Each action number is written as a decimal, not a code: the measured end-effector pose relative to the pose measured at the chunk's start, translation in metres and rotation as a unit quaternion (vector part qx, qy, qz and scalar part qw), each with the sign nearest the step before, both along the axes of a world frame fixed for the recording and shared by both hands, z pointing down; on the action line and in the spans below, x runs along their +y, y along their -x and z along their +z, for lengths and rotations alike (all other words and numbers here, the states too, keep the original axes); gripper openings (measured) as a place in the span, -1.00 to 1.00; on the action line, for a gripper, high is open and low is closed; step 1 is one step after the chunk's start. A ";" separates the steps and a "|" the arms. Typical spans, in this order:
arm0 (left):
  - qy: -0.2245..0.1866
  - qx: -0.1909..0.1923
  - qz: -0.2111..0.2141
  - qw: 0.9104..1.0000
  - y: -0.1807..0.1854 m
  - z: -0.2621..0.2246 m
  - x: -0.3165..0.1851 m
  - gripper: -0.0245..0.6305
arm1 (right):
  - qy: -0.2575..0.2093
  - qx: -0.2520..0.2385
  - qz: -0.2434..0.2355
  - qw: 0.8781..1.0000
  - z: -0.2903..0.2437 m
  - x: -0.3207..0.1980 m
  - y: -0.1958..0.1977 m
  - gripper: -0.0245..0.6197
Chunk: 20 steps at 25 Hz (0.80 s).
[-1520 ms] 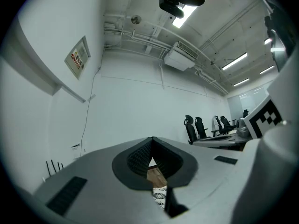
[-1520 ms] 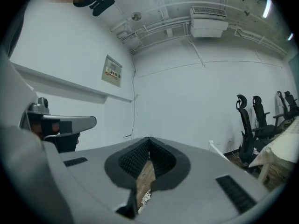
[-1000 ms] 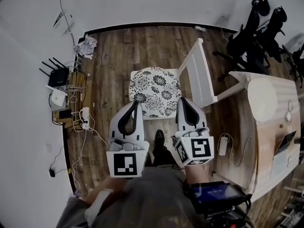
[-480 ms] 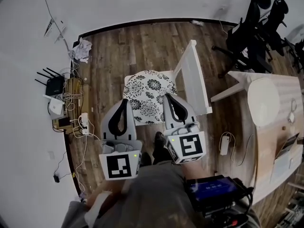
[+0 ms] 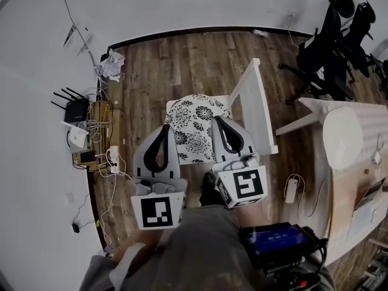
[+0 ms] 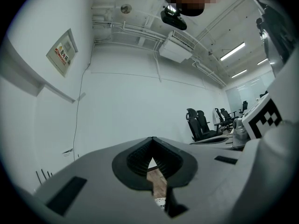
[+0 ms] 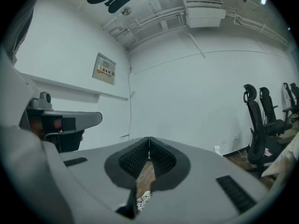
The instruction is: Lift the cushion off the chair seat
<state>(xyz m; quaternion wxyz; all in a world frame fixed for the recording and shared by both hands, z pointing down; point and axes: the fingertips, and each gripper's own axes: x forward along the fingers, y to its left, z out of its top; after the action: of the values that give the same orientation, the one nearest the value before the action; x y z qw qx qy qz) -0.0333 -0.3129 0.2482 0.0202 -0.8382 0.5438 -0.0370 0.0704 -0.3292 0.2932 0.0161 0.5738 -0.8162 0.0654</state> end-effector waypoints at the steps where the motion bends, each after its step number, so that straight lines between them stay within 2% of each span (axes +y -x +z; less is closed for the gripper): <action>1: 0.002 -0.001 0.005 1.000 0.002 0.003 -0.001 -0.91 | 0.001 0.001 0.003 1.000 0.003 0.000 0.003 -0.90; 8: 0.007 -0.016 0.046 0.999 0.024 0.023 -0.003 -0.91 | 0.021 0.017 0.034 0.999 0.026 0.011 0.025 -0.90; 20: 0.024 -0.022 0.111 0.993 0.058 0.066 0.003 -0.91 | 0.075 0.029 0.085 0.993 0.091 0.030 0.059 -0.90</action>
<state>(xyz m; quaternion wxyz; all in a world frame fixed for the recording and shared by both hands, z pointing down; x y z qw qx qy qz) -0.0911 -0.3104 0.3145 0.0157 -0.8927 0.4456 -0.0657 0.0114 -0.2987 0.3842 0.0774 0.6402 -0.7562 0.1110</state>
